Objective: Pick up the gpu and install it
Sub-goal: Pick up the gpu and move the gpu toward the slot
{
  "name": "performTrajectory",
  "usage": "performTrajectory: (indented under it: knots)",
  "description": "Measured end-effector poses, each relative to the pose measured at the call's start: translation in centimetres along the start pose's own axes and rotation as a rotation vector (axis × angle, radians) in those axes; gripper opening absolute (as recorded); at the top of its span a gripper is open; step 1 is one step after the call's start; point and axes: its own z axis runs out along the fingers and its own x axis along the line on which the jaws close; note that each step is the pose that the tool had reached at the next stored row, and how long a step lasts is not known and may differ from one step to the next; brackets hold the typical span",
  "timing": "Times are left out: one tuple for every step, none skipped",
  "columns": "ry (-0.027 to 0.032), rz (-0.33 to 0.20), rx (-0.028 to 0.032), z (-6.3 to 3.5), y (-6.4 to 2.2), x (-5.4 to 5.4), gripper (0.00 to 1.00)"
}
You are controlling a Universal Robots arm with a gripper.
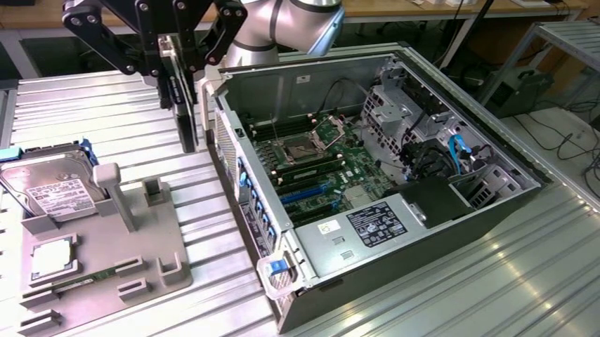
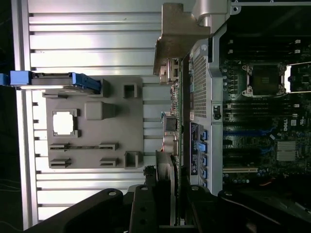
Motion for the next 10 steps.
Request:
performTrajectory:
  knots:
    - [0.0001,0.0,0.0001,0.0,0.0,-0.08,0.28]
    - [0.0001,0.0,0.0001,0.0,0.0,-0.13,0.28]
    - [0.0,0.0,0.0,0.0,0.0,-0.2,0.28]
    - [0.0,0.0,0.0,0.0,0.01,-0.26,0.28]
    - [0.0001,0.0,0.0001,0.0,0.01,-0.32,0.28]
    - [0.0,0.0,0.0,0.01,0.0,-0.36,0.28]
    - [0.0001,0.0,0.0001,0.0,0.0,-0.41,0.28]
    - [0.0001,0.0,0.0,0.01,0.01,-0.48,0.28]
    - [0.0,0.0,0.0,0.01,0.01,-0.54,0.28]
    - [0.0001,0.0,0.0001,0.0,0.01,-0.62,0.28]
